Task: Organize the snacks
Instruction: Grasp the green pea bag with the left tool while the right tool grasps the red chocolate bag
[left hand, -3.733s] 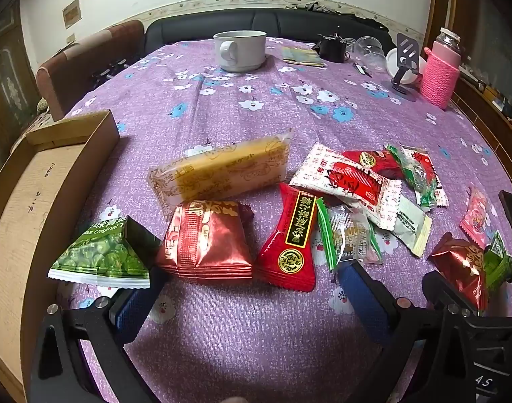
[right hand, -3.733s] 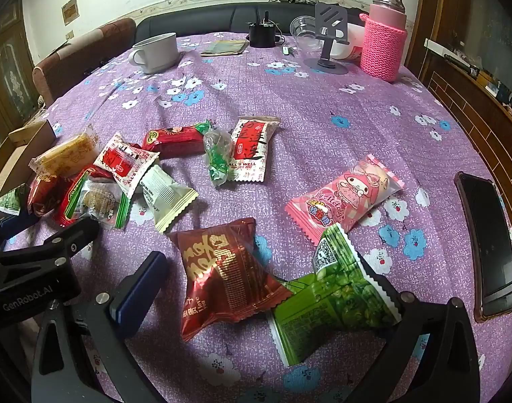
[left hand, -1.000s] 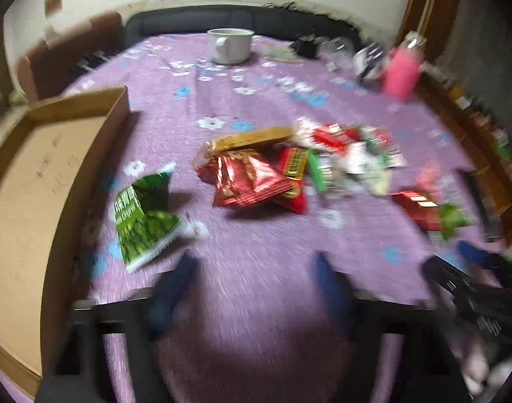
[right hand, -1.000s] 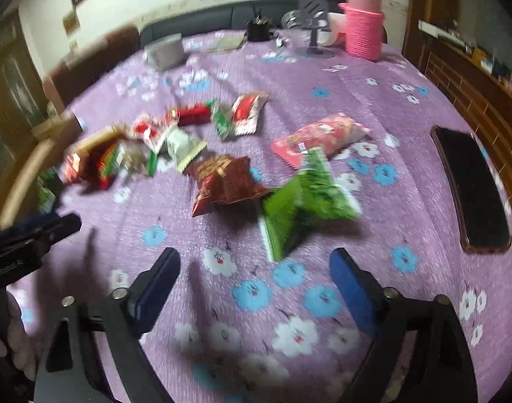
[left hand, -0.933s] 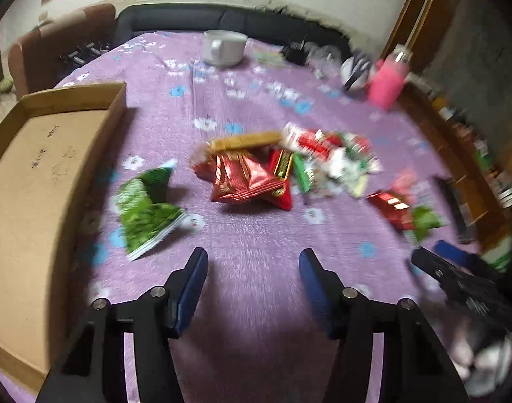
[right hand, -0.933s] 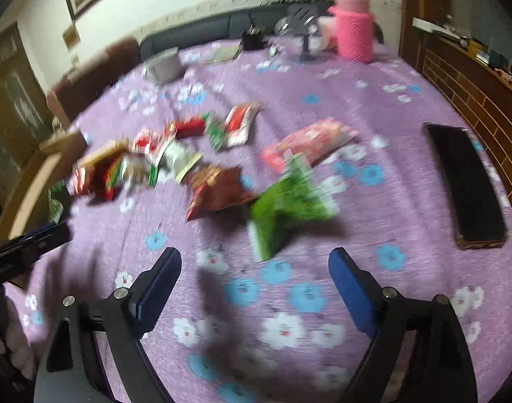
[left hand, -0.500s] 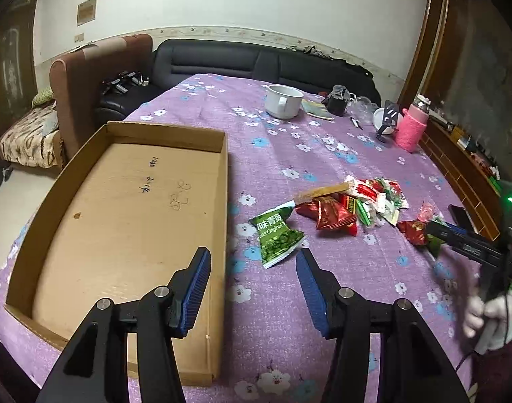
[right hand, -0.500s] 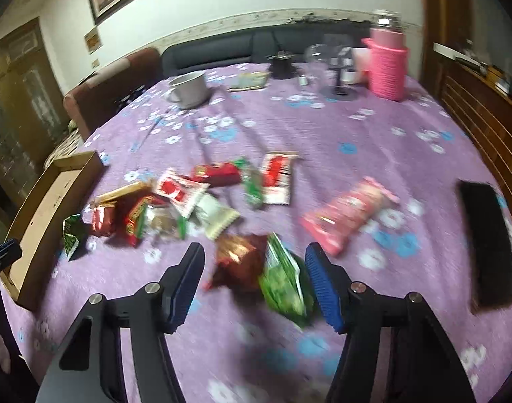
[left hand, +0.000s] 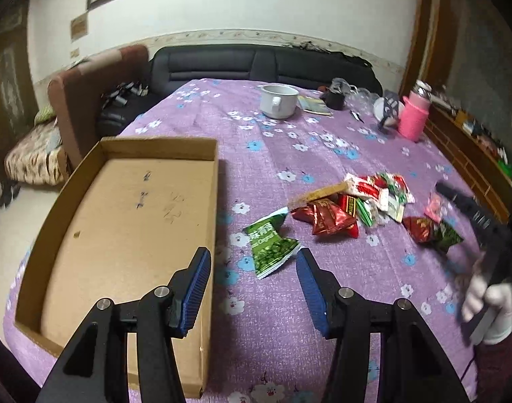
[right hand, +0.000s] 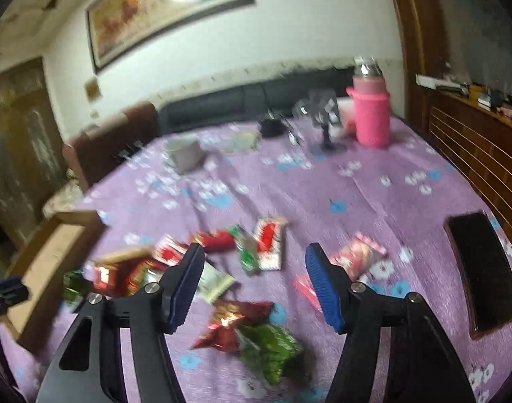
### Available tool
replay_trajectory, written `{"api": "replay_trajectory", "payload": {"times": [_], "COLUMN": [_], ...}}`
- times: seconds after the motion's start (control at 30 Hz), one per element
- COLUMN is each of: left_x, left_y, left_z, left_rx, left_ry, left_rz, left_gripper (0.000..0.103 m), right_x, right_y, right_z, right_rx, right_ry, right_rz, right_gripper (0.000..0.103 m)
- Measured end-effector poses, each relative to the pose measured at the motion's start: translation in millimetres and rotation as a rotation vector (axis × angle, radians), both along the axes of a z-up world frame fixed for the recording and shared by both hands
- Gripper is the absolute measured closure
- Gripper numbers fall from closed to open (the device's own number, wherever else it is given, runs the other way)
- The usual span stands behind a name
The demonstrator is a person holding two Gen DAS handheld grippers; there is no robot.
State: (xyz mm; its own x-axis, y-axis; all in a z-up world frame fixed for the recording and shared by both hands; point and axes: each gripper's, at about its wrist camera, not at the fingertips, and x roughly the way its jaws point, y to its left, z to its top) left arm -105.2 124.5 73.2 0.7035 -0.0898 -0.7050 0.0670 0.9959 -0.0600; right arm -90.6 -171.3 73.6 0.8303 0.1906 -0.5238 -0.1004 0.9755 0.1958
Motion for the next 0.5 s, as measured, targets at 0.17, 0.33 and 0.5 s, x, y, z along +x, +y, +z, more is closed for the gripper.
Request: {"api": "replay_trajectory", "payload": {"times": [0.17,0.33,0.5], "left_x": [-0.2,11.9,43.1], "left_y": [-9.4,-17.8,-28.7], "left_z": [0.8,-1.9,-17.6], "left_rx": [0.071,0.165,0.262], "left_ry": [-0.024,-0.019,0.037], "left_rz": [-0.087,-0.166,-0.234], "left_gripper": [0.047,0.047,0.047], "right_x": [7.4,16.7,23.0], "right_y": [24.0,34.9,25.4], "right_z": [-12.8,-28.8,-36.4], "right_rx": [-0.004,-0.062,-0.006], "right_ry": [0.090,0.177,0.227], "right_rz": [0.163,0.161,0.168], "right_gripper": [0.041,0.041,0.041]}}
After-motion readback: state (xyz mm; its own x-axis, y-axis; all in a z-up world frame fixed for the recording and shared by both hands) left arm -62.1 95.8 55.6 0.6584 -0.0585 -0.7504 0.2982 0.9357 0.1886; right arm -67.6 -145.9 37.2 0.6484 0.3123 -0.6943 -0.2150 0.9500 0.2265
